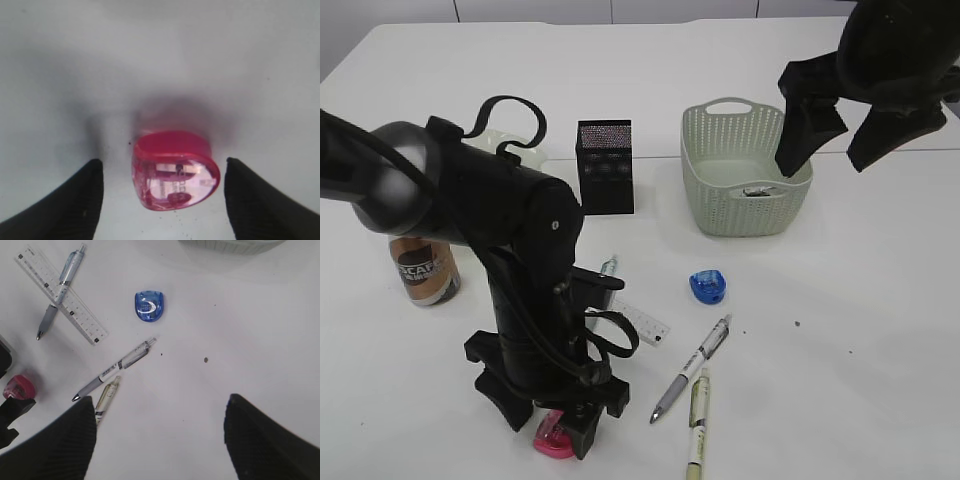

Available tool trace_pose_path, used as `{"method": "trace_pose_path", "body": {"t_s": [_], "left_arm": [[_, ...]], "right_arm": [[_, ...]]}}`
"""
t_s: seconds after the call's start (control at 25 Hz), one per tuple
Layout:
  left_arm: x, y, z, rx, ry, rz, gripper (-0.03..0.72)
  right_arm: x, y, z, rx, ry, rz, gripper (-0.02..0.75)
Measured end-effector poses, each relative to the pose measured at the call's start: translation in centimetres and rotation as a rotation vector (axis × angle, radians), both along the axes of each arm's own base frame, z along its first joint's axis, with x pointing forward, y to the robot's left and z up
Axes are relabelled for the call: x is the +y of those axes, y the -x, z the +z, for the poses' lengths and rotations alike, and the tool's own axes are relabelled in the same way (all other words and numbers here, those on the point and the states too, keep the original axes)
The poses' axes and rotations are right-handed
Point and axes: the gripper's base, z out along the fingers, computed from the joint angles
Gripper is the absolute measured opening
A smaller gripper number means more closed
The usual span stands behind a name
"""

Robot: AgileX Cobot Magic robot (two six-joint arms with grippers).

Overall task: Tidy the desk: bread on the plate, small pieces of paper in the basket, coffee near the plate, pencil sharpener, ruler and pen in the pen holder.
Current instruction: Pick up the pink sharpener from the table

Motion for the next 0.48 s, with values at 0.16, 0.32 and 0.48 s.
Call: {"method": "trace_pose_path", "body": {"t_s": [0.16, 0.32, 0.48], "left_arm": [[-0.07, -0.09, -0.1, -0.008, 0.006, 0.001, 0.541], [-0.1, -0.13, -0.45, -0.007, 0.004, 0.002, 0.494], [-0.1, -0.13, -0.6, -0.005, 0.002, 0.002, 0.462]], "right_arm": [[0.0, 0.0, 0.0, -0.001, 0.001, 0.003, 0.583], [0.0, 0.0, 0.0, -0.001, 0.001, 0.003, 0.583], [0.0, 0.0, 0.0, -0.002, 0.002, 0.007, 0.584]]}}
